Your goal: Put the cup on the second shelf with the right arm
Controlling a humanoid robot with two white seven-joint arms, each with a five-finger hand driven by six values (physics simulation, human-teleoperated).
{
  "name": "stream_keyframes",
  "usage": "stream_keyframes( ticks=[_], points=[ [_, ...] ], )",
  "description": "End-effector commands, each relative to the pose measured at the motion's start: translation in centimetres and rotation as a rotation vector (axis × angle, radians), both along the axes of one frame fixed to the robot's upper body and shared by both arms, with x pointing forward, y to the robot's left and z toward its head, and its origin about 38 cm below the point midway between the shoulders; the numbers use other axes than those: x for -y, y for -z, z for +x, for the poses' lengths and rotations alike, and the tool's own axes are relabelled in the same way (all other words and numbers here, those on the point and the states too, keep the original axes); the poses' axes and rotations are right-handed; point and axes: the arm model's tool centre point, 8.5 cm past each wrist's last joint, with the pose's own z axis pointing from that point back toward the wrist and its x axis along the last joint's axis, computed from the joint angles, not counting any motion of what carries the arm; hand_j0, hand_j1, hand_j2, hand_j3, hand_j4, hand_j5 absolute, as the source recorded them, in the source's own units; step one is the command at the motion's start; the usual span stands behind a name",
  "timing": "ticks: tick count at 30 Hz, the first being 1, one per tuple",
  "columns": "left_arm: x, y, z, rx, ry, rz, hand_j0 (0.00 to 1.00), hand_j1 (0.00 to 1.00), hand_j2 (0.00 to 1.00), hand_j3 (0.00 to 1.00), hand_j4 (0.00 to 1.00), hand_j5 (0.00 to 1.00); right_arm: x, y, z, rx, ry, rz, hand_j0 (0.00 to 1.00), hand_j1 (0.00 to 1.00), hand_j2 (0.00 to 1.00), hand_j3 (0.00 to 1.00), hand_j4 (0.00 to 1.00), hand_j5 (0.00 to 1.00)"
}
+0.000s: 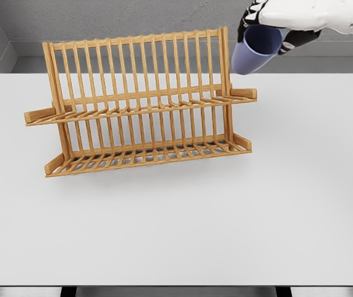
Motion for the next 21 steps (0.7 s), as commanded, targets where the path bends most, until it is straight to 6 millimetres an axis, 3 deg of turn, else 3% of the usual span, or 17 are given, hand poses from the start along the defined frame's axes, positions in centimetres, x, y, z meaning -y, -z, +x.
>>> stream_keyframes(
  ticks=[1,10,21],
  points=[
    [0.0,0.0,0.0,0.000,0.000,0.000,1.00,1.00,1.00,1.00,1.00,1.00,-0.9,-0.5,-0.8,0.018,-0.035,-0.003,0.58,0.58,0.58,0.58,0.58,0.58],
    [0.0,0.0,0.0,0.000,0.000,0.000,1.00,1.00,1.00,1.00,1.00,1.00,-2.9,-0.2,-2.7,0.037,-0.110,-0.023,0.58,0.58,0.58,0.58,0.58,0.58],
    [0.0,0.0,0.0,0.000,0.000,0.000,1.00,1.00,1.00,1.00,1.00,1.00,-2.4,1.8,-3.0,-0.003,-0.103,-0.042,0.59,0.59,0.59,0.59,0.59,0.59]
  ],
)
